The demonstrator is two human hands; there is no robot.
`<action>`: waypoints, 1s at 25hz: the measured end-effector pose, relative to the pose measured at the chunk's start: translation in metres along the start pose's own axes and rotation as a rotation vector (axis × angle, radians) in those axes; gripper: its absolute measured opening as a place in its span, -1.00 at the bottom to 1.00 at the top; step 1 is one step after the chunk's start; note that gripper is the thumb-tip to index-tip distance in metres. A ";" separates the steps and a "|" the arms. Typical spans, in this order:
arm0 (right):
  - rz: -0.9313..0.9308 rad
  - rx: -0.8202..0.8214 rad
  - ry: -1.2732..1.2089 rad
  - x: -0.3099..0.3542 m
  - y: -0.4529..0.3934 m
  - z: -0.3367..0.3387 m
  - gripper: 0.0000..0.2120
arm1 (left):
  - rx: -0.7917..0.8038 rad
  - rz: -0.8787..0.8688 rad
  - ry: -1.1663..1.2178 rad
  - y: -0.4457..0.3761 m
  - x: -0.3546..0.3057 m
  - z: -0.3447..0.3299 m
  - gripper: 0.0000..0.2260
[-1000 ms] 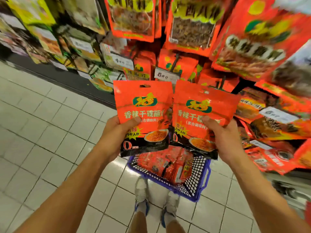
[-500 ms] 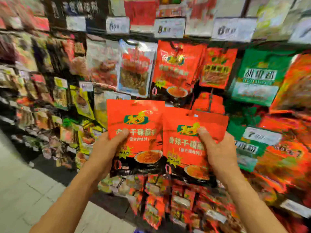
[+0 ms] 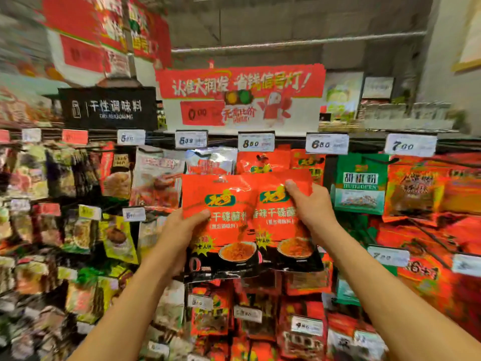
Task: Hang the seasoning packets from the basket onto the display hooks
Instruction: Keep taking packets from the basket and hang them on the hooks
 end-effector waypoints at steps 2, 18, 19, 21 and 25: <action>-0.035 0.000 0.011 0.003 -0.013 -0.019 -0.74 | 0.042 0.024 0.001 -0.017 0.000 -0.009 -0.89; -0.097 -0.148 -0.020 -0.001 -0.053 -0.050 -0.72 | 0.135 -0.007 -0.025 -0.074 -0.005 -0.045 -0.80; -0.101 -0.146 -0.021 -0.001 -0.054 -0.051 -0.72 | 0.144 -0.017 -0.019 -0.074 -0.005 -0.048 -0.79; -0.137 -0.136 -0.008 -0.006 -0.057 -0.053 -0.71 | 0.155 -0.040 -0.023 -0.075 -0.006 -0.051 -0.79; -0.193 -0.120 -0.039 -0.019 -0.058 -0.046 -0.57 | 0.158 -0.070 -0.015 -0.078 -0.014 -0.062 -0.90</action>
Point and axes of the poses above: each hand's wrist, its own y-axis away from the middle knuckle, its own z-axis out of the back of the hand, x = y × z, the point moved 10 cm from there along -y, towards the middle knuckle, and after that the axes turned 4 degrees about -x, right-handed, at the moved point
